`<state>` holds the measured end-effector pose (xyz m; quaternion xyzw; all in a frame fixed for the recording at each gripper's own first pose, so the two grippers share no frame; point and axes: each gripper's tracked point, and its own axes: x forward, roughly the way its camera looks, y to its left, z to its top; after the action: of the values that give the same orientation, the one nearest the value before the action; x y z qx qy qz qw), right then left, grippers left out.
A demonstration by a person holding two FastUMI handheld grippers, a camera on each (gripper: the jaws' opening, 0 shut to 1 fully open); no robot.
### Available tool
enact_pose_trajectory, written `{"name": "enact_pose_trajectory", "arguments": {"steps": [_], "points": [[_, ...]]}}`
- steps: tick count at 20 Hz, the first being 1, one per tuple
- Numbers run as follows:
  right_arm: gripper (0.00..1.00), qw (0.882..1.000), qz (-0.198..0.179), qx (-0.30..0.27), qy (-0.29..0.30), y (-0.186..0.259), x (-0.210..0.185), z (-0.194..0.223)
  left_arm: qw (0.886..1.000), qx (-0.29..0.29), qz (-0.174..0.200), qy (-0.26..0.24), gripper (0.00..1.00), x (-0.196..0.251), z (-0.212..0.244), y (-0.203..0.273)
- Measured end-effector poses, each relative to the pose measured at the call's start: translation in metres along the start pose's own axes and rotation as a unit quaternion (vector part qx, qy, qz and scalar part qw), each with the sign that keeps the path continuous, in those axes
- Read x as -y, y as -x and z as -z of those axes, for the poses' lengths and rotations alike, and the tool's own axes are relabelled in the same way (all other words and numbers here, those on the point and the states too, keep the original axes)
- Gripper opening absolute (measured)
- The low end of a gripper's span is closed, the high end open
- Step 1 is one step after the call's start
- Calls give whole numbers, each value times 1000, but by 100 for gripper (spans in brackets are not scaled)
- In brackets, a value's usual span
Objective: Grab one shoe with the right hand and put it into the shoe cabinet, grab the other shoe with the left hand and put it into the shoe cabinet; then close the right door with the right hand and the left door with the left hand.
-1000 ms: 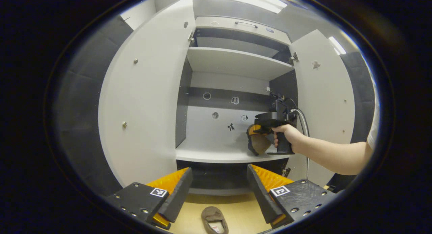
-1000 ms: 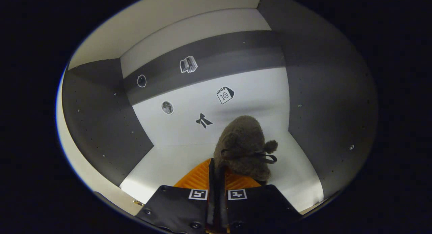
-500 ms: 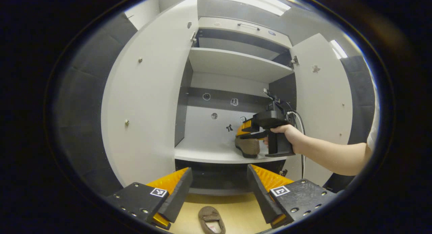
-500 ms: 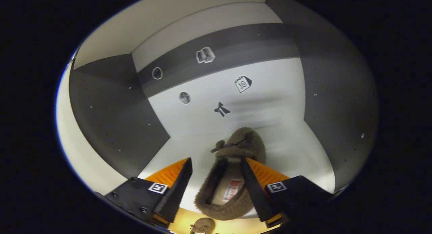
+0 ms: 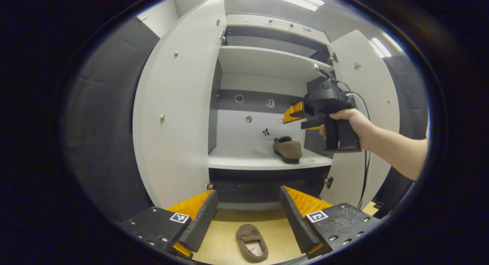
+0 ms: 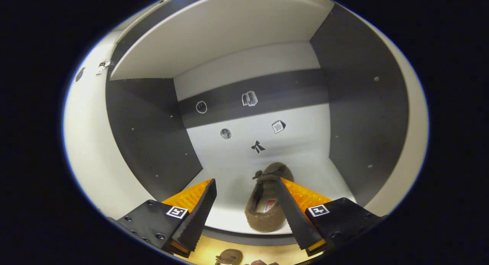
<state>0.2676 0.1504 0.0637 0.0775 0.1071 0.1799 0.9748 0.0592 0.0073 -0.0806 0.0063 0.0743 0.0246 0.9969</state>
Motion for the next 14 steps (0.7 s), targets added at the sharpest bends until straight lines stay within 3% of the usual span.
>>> {"name": "enact_pose_trajectory", "arguments": {"steps": [4,5,7,8,9,10,14], "points": [[92,998,13,58,19,56,-3,-14,999,-26,18,-9,94,3,17,-4],[98,998,15,65,22,68,-5,-10,999,-37,22,-14,94,4,26,-5],[92,997,19,66,34,96,-5,2,998,-60,26,-22,95,2,46,-9],[100,997,23,67,38,109,-3,7,997,-73,28,-22,95,0,57,-11],[92,997,26,68,39,123,-3,14,995,-89,30,-21,94,0,72,-11],[98,997,25,68,40,137,-4,21,994,-108,30,-20,94,-2,87,-12],[98,996,38,79,22,188,-4,60,983,-178,44,-13,94,-4,155,-17]]}}
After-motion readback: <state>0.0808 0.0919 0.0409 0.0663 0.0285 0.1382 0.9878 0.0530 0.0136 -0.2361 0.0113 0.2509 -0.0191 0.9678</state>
